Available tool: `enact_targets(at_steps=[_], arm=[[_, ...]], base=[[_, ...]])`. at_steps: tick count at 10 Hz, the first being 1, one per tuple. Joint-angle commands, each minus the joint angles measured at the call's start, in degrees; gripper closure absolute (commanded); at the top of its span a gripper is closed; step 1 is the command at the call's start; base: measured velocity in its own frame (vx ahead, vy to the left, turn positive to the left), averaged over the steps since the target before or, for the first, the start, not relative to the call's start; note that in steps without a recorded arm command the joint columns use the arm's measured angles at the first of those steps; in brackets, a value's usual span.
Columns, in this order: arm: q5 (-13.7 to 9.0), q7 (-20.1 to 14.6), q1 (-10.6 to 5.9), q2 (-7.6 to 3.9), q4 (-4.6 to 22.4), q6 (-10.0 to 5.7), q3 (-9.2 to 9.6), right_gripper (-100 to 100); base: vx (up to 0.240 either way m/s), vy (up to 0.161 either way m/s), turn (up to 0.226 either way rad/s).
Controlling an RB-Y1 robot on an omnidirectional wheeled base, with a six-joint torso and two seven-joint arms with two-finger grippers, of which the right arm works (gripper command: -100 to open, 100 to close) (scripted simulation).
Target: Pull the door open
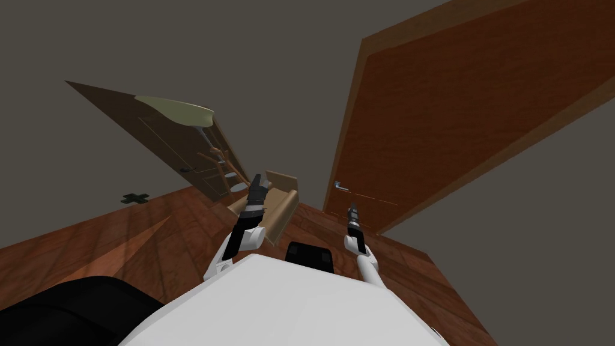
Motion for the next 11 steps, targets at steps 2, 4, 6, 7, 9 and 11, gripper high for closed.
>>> enact_targets(at_steps=[2, 4, 6, 7, 9, 11], arm=[[-0.18, 0.07, -1.28, 0.17, 2.85, -0.9, -0.47, -100], [-0.35, 0.14, -2.4, 0.44, 5.49, -1.61, -0.94, -100], [-0.52, 0.2, -3.52, 0.71, 8.12, -2.33, -1.42, -100], [-0.59, 0.23, -3.97, 0.85, 9.18, -2.62, -1.61, -100], [-0.73, 0.28, -4.87, 1.12, 11.28, -3.19, -1.98, -100], [-0.91, 0.35, -6.05, 1.5, 14.05, -3.94, -2.48, -100]], base=[[0.079, -0.012, 0.027], [0.068, -0.014, 0.032], [0.086, -0.015, 0.036], [0.099, -0.015, 0.038], [0.097, -0.012, 0.034], [0.125, -0.026, 0.038]])
